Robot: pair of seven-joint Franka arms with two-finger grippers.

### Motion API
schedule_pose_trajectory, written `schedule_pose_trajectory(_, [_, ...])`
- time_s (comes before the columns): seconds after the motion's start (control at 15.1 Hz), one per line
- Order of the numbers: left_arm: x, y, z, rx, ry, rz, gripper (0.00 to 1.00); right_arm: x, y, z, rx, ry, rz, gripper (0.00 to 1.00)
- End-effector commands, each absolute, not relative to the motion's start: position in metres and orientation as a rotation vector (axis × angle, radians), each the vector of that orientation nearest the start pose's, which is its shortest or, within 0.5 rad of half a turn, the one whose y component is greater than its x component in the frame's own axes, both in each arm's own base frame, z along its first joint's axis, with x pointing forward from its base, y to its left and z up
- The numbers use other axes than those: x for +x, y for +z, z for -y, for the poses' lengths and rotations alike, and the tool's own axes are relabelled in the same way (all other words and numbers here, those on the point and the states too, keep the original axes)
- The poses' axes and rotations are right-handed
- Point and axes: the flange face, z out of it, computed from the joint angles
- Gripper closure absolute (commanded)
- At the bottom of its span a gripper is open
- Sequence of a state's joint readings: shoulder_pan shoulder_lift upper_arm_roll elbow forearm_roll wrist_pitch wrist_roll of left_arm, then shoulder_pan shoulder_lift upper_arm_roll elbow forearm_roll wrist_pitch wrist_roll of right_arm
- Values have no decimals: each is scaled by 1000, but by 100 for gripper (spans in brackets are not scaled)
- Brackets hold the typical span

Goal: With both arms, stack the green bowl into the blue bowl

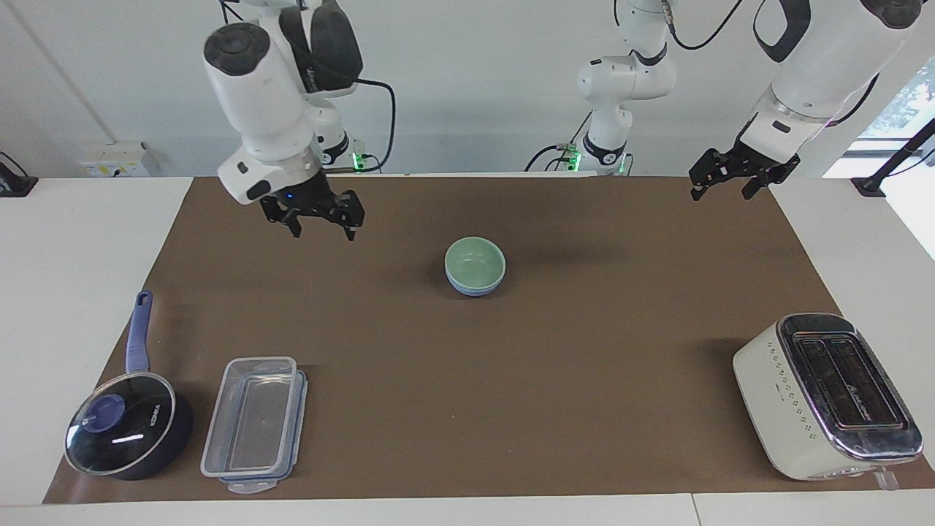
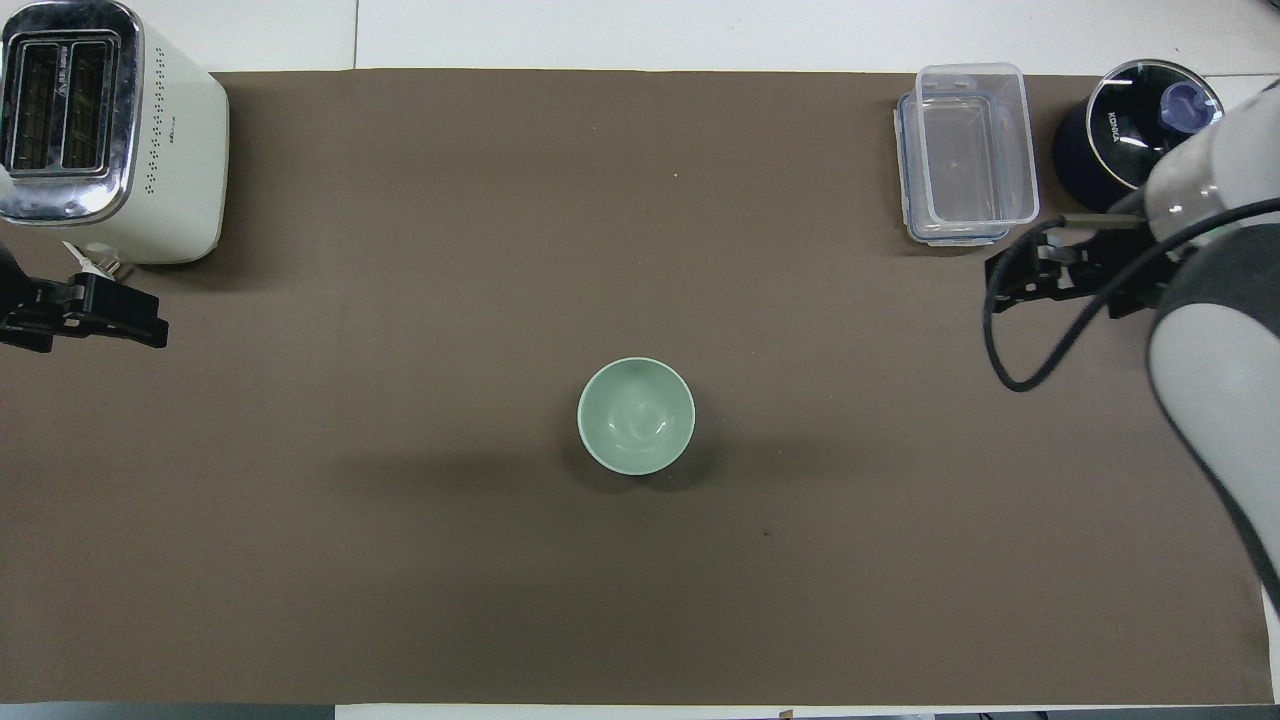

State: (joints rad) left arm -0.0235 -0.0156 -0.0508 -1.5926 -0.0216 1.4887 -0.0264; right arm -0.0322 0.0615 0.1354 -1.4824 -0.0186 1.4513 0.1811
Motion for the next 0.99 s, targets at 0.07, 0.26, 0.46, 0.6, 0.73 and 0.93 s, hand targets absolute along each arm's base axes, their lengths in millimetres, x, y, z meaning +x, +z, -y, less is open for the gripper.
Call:
schedule_pose_trajectory(0.07, [535, 617, 40, -3135, 140, -79, 0, 542, 630, -9, -3180, 186, -4, 0])
schedule_pose_trajectory(0.26, [535, 617, 40, -3135, 140, -79, 0, 525, 616, 4, -3174, 169, 36, 0])
schedule_pose_trajectory(0.46, [535, 617, 40, -3135, 140, -79, 0, 533, 617, 10, -3188, 134, 32, 0])
schedule_pose_trajectory(0.6, [535, 617, 40, -3135, 140, -79, 0, 531, 614, 23, -3180, 156, -5, 0])
schedule_pose_trajectory(0.73, [535, 617, 40, -3135, 140, -79, 0, 538, 607, 28, -3177, 175, -16, 0])
schedule_pose_trajectory(0.93, [535, 617, 40, -3135, 140, -79, 0, 539, 604, 28, -3176, 188, -16, 0])
